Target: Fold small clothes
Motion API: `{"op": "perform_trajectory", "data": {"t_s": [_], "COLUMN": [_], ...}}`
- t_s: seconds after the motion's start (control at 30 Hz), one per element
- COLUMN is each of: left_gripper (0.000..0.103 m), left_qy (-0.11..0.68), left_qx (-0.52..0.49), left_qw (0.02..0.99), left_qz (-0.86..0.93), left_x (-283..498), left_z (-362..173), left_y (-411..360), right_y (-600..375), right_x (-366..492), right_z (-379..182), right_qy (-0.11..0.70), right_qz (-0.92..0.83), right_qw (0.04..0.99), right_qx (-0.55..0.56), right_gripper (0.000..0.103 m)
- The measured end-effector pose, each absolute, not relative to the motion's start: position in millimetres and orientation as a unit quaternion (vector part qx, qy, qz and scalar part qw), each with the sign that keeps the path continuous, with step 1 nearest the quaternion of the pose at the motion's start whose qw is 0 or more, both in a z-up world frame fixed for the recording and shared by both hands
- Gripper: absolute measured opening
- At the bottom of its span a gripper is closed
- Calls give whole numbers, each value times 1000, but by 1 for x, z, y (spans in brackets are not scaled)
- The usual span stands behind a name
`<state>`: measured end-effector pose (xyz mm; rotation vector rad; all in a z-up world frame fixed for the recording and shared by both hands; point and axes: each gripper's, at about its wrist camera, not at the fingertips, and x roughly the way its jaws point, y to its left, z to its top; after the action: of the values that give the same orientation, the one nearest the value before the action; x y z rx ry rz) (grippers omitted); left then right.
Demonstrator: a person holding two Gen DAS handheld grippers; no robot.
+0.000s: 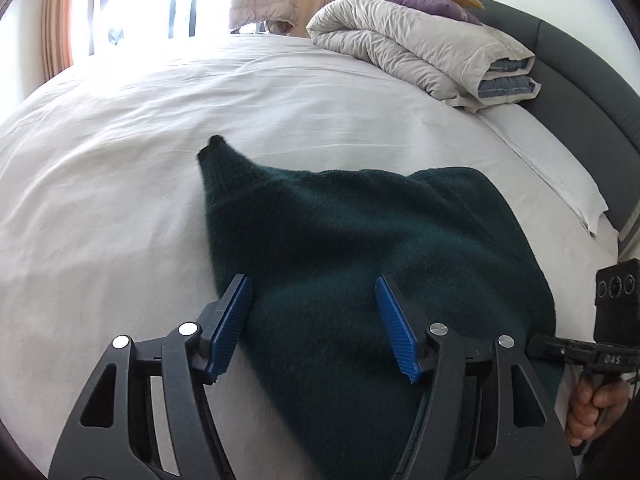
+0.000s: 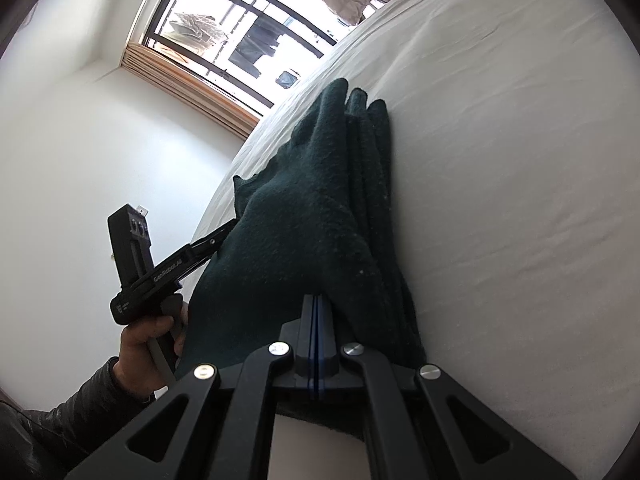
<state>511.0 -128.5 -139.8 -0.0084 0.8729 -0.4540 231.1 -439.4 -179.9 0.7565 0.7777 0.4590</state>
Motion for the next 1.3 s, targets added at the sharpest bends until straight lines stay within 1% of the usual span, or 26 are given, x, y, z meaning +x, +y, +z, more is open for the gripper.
{"op": "perform_trajectory", "data": {"t_s": [0.13, 0.23, 0.33, 0.4, 0.47, 0.5, 0.57, 0.6, 0.63, 0.7, 0.73, 0.77, 0.83, 0.9, 0.93, 0.97, 1.0, 1.03, 1.17, 1.3], "left_gripper": [63, 63, 63, 63, 63, 63, 62, 62, 62, 62, 59, 47, 31, 19, 0, 0, 1, 1, 1, 1], "left_qy": [425, 413, 428, 454, 442, 450, 459, 451, 442, 451, 453, 450, 461, 496, 514, 525, 508, 495, 487, 482], "left_qx": [-17, -13, -6, 14, 21, 13, -44, -76, -119, -225, -276, -296, -329, -397, -397, -394, -408, -418, -457, -449], "left_qw": [876, 883, 873, 855, 860, 854, 839, 835, 827, 772, 739, 731, 715, 657, 654, 654, 652, 649, 634, 644], "left_qz": [-227, -222, -233, -249, -254, -262, -288, -305, -326, -388, -416, -419, -410, -407, -387, -376, -388, -399, -390, -389], "left_x": [470, 437, 408, 384, 365, 364, 371, 378, 390, 432, 458, 476, 514, 540, 548, 546, 541, 537, 516, 487], "left_z": [-138, -134, -137, -149, -147, -145, -132, -123, -114, -107, -109, -111, -123, -157, -172, -189, -197, -200, -210, -203], "left_y": [-119, -109, -112, -115, -113, -110, -93, -85, -76, -68, -69, -71, -77, -82, -82, -81, -75, -68, -40, -29], "right_y": [-439, -439, -438, -436, -436, -435, -434, -434, -435, -434, -434, -434, -433, -434, -434, -435, -434, -434, -436, -435], "right_x": [230, 228, 230, 231, 231, 231, 231, 232, 232, 233, 233, 233, 233, 234, 234, 235, 236, 235, 236, 237], "right_z": [-178, -177, -177, -176, -175, -175, -175, -176, -177, -178, -178, -178, -179, -180, -180, -181, -181, -182, -183, -183], "right_qy": [366, 365, 365, 365, 365, 365, 364, 363, 363, 361, 361, 361, 361, 360, 359, 359, 359, 358, 355, 356], "right_qz": [215, 214, 212, 210, 209, 208, 209, 210, 212, 213, 213, 213, 213, 214, 216, 217, 218, 219, 223, 219], "right_qw": [833, 834, 834, 835, 836, 836, 836, 836, 835, 834, 834, 834, 834, 834, 832, 832, 832, 832, 830, 832], "right_qx": [356, 354, 354, 353, 352, 352, 352, 353, 356, 358, 358, 358, 359, 360, 363, 364, 363, 363, 367, 365], "right_gripper": [0, 0, 0, 0, 0, 0, 0, 0, 0, 0, 0, 0, 0, 0, 0, 0, 0, 0, 0, 0]}}
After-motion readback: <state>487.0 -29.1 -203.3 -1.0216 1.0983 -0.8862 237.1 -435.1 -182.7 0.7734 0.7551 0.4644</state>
